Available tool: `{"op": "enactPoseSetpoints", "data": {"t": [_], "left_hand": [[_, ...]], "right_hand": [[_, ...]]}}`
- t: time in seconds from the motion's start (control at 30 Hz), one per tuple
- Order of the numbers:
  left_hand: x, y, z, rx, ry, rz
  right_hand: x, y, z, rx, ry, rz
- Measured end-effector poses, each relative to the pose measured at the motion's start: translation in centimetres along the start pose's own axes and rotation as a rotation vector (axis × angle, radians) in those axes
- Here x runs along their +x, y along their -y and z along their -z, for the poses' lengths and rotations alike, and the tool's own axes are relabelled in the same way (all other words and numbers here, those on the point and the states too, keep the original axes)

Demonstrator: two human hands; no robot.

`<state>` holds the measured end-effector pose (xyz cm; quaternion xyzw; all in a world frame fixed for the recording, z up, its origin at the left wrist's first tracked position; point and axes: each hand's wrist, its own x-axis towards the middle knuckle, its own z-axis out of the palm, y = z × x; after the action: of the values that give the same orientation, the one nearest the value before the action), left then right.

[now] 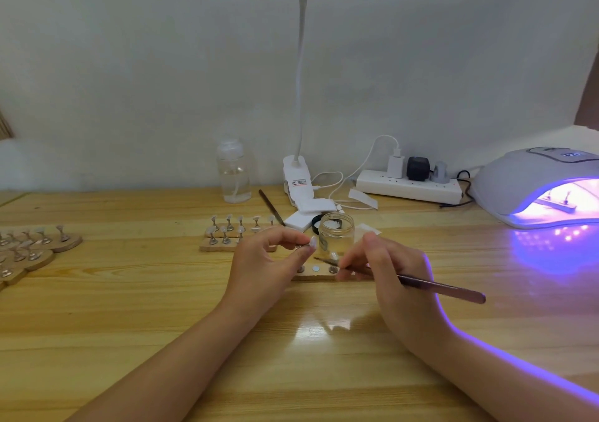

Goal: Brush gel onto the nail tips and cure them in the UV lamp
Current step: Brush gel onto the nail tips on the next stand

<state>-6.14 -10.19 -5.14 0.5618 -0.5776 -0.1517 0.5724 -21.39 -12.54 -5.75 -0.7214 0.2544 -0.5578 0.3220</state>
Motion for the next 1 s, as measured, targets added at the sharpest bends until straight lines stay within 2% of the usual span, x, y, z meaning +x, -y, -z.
{"op": "enactPoseSetpoints", "data": {"t": [0.1,0.27,0.5,0.83,1.0], "left_hand": [[0.0,0.04,0.03,0.001,0.003,0.001],[0.04,0.21,0.07,-0.006,-0.005,0.003],[0.13,0.46,0.1,0.01,-0.017,-0.074],[0.03,0.45,-0.08,-0.049,0.016,-0.121],[0.1,0.69,0.02,-0.036,0.004,-0.129]], "right_hand": [[0.17,0.04,0.02,-0.066,0.0,-0.002],[-0.09,0.05,-0.06,0.007,0.083,-0.006],[0.36,-0.11,-0.05,-0.142,-0.084,0.016],[0.36,-0.27,-0.06,-0.235,-0.017,0.02],[0.16,-0.07,0.12,-0.115,0.019,0.026]]}}
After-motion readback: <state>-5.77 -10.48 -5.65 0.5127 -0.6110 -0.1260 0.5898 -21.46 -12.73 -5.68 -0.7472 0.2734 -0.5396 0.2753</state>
